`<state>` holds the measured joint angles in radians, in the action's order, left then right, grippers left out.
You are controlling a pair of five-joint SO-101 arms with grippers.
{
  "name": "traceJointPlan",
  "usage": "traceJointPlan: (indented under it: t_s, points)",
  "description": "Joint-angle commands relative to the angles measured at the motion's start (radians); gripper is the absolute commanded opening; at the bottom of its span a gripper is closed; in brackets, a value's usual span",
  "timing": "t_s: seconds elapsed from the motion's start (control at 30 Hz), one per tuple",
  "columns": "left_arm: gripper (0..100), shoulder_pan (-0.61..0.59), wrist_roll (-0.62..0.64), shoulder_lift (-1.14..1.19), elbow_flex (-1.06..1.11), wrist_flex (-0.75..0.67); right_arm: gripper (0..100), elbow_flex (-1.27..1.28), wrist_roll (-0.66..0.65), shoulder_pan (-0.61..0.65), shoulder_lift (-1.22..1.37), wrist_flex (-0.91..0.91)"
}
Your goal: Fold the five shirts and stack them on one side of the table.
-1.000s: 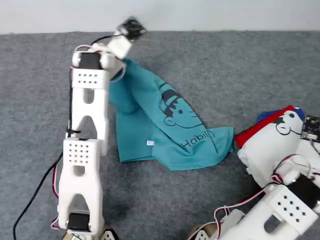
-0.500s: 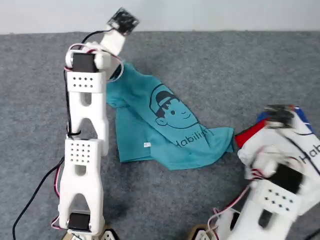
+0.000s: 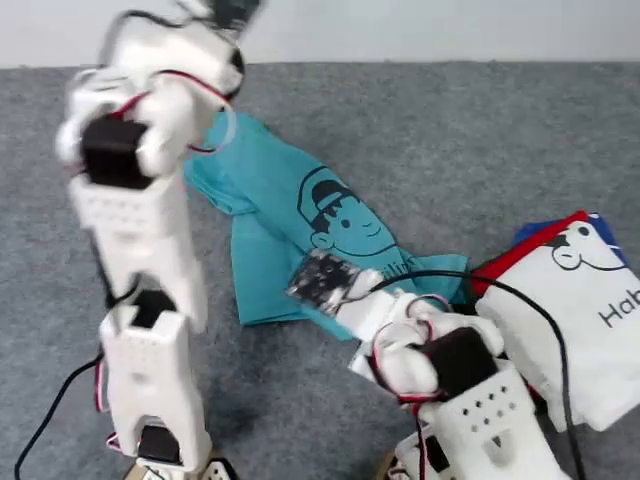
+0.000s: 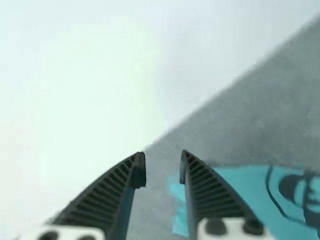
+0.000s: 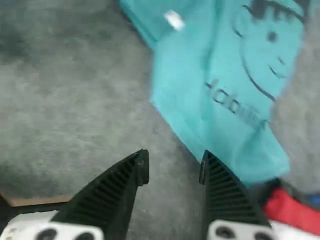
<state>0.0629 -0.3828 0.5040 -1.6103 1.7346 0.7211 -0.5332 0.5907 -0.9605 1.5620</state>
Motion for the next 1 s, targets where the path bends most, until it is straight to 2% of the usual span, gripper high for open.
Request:
traceJointPlan:
  t_s: [0.0,0.17,0.37,0.63,0.97]
  points:
    - [12,-0.057,0.068,-0.169,-0.062,0.023,17.6,-0.015,0.031,0.054,0.071,-0.038]
    - [12,-0.097,0.110,-0.284,-0.061,0.023,17.6,-0.017,0.032,0.056,0.298,-0.174]
    - [12,-0.107,0.112,-0.295,-0.035,0.023,17.6,-0.021,0.074,0.059,0.536,-0.323]
    - [12,-0.101,0.112,-0.299,0.090,0.023,17.6,-0.020,0.074,0.128,0.665,-0.429]
    - [12,-0.104,0.112,-0.299,0.094,0.023,17.5,-0.018,0.071,0.031,0.835,-0.607]
